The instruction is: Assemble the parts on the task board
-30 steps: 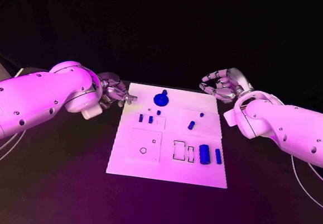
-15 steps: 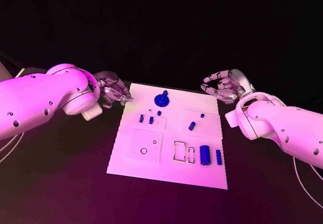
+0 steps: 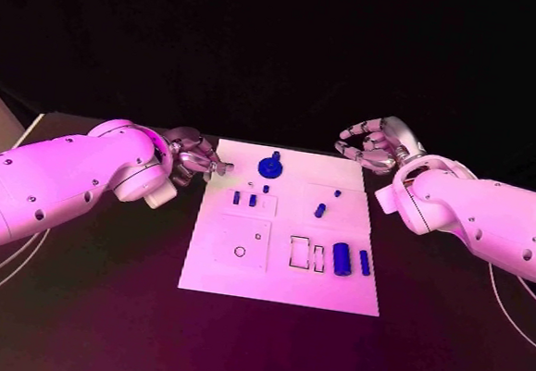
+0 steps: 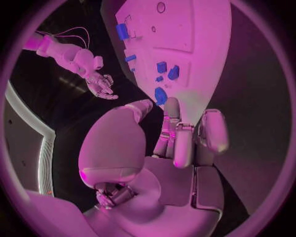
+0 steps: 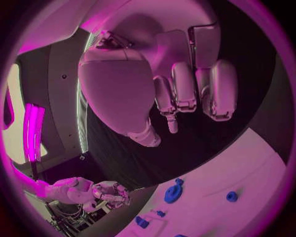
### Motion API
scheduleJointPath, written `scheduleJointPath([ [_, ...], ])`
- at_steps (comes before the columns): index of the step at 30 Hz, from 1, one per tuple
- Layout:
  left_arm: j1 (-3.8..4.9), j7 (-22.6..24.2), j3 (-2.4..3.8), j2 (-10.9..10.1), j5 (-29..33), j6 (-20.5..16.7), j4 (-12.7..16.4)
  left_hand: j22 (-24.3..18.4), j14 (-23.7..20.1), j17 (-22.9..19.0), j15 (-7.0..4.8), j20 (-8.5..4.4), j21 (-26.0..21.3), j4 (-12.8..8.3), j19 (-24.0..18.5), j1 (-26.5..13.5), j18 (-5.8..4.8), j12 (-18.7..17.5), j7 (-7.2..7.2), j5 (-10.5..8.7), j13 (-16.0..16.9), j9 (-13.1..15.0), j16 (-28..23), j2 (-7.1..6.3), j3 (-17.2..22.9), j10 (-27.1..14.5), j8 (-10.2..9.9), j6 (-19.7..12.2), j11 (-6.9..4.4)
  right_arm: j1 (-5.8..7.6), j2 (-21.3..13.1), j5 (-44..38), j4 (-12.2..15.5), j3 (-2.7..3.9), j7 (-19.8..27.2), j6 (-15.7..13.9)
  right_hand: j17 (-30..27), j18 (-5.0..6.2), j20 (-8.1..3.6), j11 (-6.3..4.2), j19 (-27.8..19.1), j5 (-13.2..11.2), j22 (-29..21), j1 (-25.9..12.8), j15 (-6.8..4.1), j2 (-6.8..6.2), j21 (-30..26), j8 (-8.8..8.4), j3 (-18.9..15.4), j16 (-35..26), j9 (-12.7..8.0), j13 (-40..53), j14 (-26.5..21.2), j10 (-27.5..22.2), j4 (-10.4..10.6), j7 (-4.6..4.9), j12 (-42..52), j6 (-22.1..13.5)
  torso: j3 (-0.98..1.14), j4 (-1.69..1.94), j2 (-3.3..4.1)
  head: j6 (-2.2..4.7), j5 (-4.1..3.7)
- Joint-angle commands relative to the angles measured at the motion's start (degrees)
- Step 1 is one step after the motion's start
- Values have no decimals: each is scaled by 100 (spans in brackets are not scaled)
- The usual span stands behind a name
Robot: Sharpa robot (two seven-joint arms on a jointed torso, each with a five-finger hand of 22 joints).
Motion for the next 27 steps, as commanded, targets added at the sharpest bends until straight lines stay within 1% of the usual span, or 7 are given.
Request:
scheduleJointPath([
  [1,-3,-320,-8,104,-208,471,-117,185,485,1145,-62,-34,141,-1,150,-120,-78,274,-51,20,344,-55,79,55,-83,267,-19,123,-60,-7,10,-82,-2,1,37,59,592,71,-26,-8,135,31,694,-8,-28,-57,-18,-26,43,-26,10,739,380,4,-1,-10,-2,-41,3,-7,2,6,16],
  [2,-3,-388,-11,141,-254,589,-169,274,504,1194,-87,-53,210,-11,219,-99,-100,510,-79,46,702,-74,104,90,-82,468,-19,175,-87,-8,13,-83,-4,1,36,60,592,71,-26,-8,135,31,694,-8,-28,-57,-18,-26,43,-26,10,739,380,4,-1,-10,-2,-41,5,-5,2,8,16],
  [7,7,-602,-22,343,-426,1179,-428,326,515,1224,-100,-71,249,-2,257,-138,-113,707,-89,47,998,-92,119,112,-103,618,-25,209,-98,-11,25,-84,-14,1,29,62,592,71,-26,-8,135,31,694,-8,-28,-57,-18,-26,43,-26,10,739,380,4,-1,-10,-2,-41,11,-1,3,5,15],
  [14,70,-749,-44,664,-625,1857,-739,315,519,1231,-103,-82,243,4,246,-228,-110,743,-90,43,1019,-110,123,116,-150,618,-36,224,-99,-11,56,-85,-28,1,22,71,592,71,-26,-8,135,31,694,-8,-28,-57,-18,-26,43,-26,10,739,380,4,-1,-10,-2,-41,11,-9,5,2,38],
  [16,105,-781,-68,761,-695,2012,-842,309,515,1218,-103,-83,238,3,241,-243,-109,745,-91,47,1019,-113,117,133,-152,610,-38,227,-98,-12,65,-85,-32,1,20,74,592,71,-26,-8,135,31,694,-8,-28,-57,-18,-26,43,-26,10,739,380,4,-1,-10,-2,-41,14,-14,8,5,41],
  [21,183,-816,-143,947,-757,2155,-1056,313,513,1214,-103,-85,240,-5,241,-251,-109,755,-99,55,1031,-110,114,161,-147,601,-26,250,-103,-12,82,-85,-41,1,19,76,592,71,-26,-8,135,31,694,-8,-28,-57,-18,-26,43,-26,10,739,380,4,-1,-10,-2,-41,18,-10,6,0,40],
  [27,231,-819,-175,1078,-750,2120,-1177,309,509,1201,-108,-88,237,-12,235,-246,-108,754,-110,63,1024,-100,108,179,-139,582,-6,277,-110,-12,102,-85,-50,1,19,78,592,71,-26,-8,135,31,694,-8,-28,-57,-18,-26,43,-26,10,739,380,4,-1,-10,-2,-41,16,-9,12,-7,34],
])
